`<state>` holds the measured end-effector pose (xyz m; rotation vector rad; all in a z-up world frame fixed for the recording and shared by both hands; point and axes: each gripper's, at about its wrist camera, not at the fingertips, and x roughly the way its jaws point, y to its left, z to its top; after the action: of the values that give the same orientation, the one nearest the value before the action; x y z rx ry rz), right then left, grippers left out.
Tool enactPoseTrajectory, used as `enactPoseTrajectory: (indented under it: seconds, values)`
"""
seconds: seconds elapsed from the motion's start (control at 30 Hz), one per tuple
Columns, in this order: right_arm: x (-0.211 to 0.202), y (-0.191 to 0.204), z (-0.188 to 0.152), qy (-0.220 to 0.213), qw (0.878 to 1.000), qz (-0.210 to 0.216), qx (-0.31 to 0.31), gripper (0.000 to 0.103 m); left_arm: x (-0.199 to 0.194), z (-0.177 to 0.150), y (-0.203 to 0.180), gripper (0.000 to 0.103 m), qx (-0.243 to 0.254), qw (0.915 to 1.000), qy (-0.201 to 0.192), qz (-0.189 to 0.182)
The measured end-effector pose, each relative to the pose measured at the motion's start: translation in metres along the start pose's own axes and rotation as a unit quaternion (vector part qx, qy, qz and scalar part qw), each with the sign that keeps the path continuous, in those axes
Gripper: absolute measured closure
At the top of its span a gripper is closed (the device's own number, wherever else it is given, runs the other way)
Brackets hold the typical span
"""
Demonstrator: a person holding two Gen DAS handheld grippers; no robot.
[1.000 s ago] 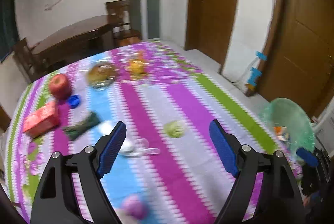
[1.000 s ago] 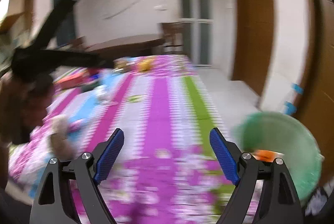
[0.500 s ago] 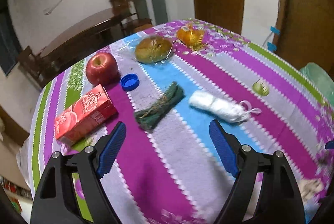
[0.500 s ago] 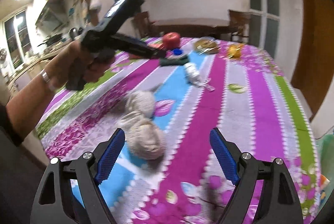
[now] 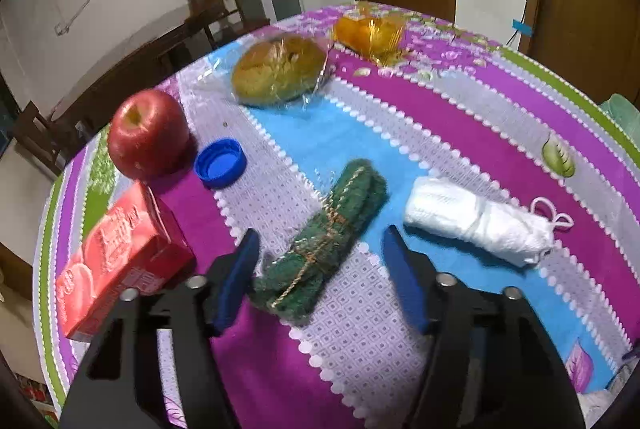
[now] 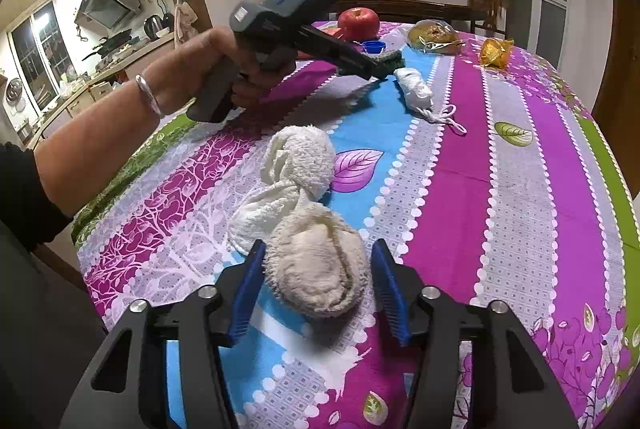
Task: Collect trash
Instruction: 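Grasp the green cloth roll with the left gripper while the right grasps a beige towel ball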
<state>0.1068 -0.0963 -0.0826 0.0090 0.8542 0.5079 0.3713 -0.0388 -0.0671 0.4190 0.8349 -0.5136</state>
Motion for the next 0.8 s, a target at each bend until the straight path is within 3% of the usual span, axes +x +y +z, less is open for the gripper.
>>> enactPoseTrajectory:
  seconds: [0.1, 0.2, 0.43, 0.8]
  values:
    - [0.001, 0.003, -0.001, 0.002, 1.0, 0.002, -0.007, 0.056, -0.001, -0.003, 0.005, 0.068, -0.015, 0.9997, 0.003, -0.021]
    - [0.0, 0.003, -0.003, -0.002, 1.0, 0.004, -0.01, 0.057, -0.005, -0.007, 0.007, 0.078, -0.02, 0.9996, 0.001, -0.02]
    - [-0.005, 0.003, -0.005, -0.01, 1.0, 0.009, -0.013, 0.059, -0.026, -0.017, 0.01, 0.083, -0.054, 0.9985, -0.005, -0.006]
    - [-0.034, -0.016, -0.018, -0.031, 0.999, -0.002, 0.022, 0.06, -0.106, -0.055, -0.001, 0.083, -0.13, 0.9886, -0.046, 0.061]
